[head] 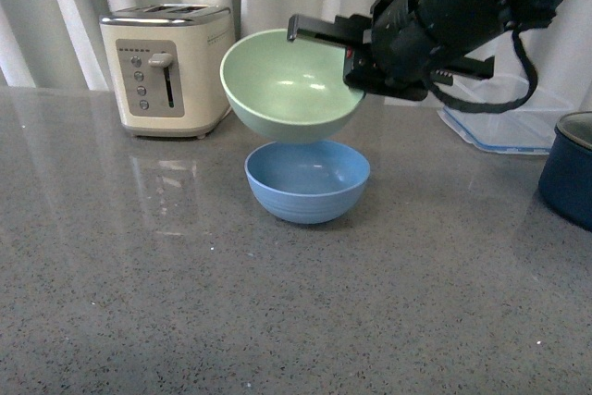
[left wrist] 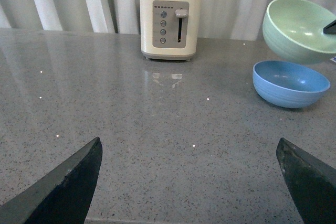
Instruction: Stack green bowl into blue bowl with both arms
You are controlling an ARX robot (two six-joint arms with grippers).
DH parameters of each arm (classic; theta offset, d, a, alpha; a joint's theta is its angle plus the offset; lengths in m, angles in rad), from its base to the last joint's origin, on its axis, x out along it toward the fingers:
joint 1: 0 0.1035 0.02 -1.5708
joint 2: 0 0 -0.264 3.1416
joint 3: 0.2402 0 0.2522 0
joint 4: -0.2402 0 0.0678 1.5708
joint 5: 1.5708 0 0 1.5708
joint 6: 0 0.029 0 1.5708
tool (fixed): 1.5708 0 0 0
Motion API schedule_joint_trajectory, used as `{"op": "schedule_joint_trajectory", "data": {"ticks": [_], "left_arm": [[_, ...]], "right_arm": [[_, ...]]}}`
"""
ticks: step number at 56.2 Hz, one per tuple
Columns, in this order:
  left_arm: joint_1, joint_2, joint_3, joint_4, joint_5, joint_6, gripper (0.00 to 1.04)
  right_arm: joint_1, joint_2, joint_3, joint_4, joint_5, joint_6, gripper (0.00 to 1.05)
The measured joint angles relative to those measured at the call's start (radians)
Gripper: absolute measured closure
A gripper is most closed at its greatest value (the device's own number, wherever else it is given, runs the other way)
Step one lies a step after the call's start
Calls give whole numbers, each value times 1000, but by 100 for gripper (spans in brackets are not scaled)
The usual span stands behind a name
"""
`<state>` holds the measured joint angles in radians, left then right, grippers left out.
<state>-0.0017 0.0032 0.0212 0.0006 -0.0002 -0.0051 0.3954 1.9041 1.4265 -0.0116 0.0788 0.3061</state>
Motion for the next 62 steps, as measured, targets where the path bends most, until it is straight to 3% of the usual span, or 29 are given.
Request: {"op": "schedule_joint_trajectory", "data": {"ticks": [34,53,62], "left_arm": [[0,0,0,0,0,0,7],[0,0,0,0,0,0,7],[0,0,0,0,0,0,7]], "right_arm": [[2,121,37,-12,76,-14,104],[-26,53,-5,0,19,-30,53],[-59,-132,-116,101,-140,-44,19]]}}
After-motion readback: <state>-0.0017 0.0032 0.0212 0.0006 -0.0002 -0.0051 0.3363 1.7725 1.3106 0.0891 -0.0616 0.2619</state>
